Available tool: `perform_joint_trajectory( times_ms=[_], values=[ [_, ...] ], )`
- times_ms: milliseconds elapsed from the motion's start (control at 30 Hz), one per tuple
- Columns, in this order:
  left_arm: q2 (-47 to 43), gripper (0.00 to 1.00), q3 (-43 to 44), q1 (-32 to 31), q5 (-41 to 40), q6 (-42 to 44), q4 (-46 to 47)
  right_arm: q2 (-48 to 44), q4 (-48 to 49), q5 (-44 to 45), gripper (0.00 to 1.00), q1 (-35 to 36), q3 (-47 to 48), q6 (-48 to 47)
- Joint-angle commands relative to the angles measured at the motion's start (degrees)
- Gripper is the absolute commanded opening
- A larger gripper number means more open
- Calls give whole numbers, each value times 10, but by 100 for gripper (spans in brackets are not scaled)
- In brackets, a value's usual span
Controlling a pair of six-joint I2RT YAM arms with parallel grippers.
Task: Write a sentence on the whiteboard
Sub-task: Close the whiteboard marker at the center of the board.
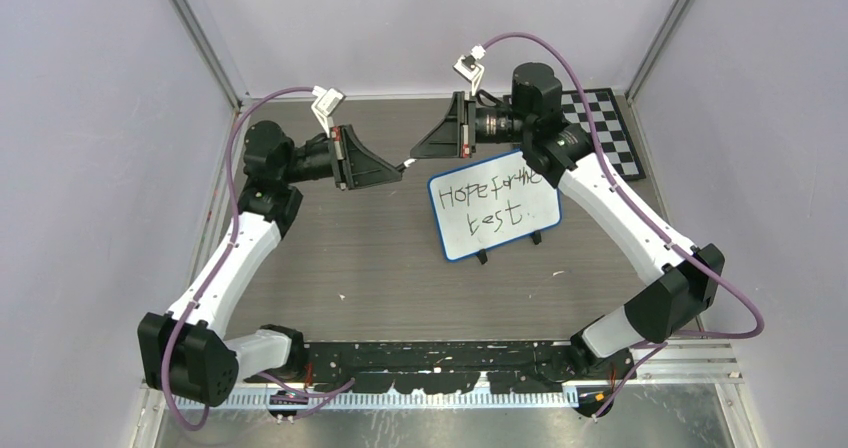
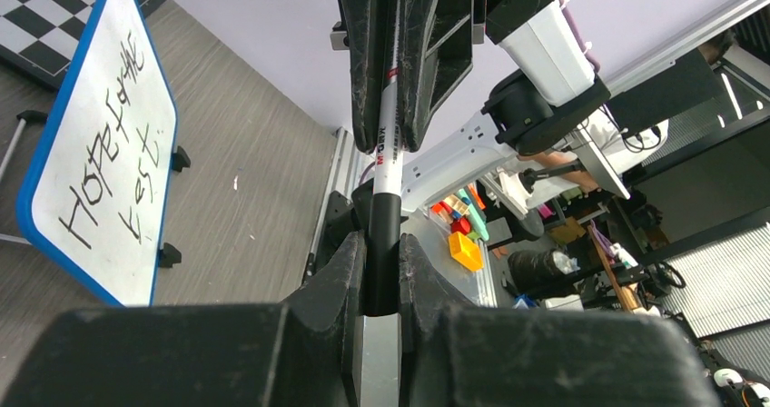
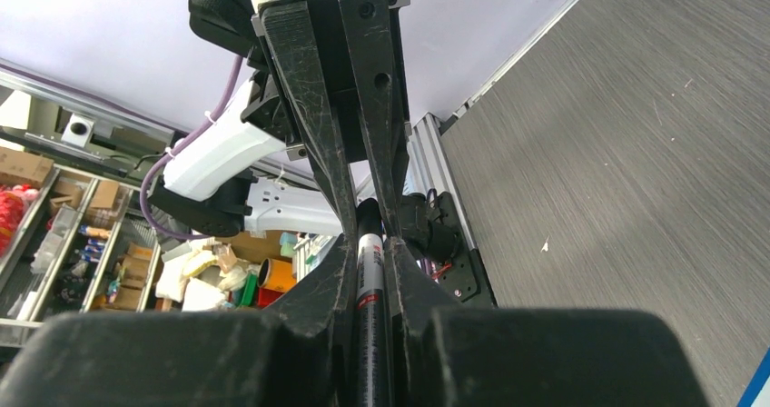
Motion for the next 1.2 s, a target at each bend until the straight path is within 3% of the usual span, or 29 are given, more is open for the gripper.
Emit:
perform_joint_trajectory(
  times_ms=[0, 667, 967, 1067, 1167],
  values=[
    [9, 0, 28, -35, -48, 24, -32, -11, 29, -5, 0, 51, -3, 8],
    [13, 0, 45, -36, -58, 51, -74, -8, 58, 12, 0, 62, -27, 47],
    [1, 1, 99, -36, -100, 214, -285, -7, 41, 17, 0, 62, -22, 41],
    [-7, 13, 118, -36, -100, 255, -332, -9, 36, 17, 0, 52, -20, 37],
    [-21, 33, 140, -36, -101, 325, -397, -13, 36, 18, 0, 33, -17, 40]
  ],
)
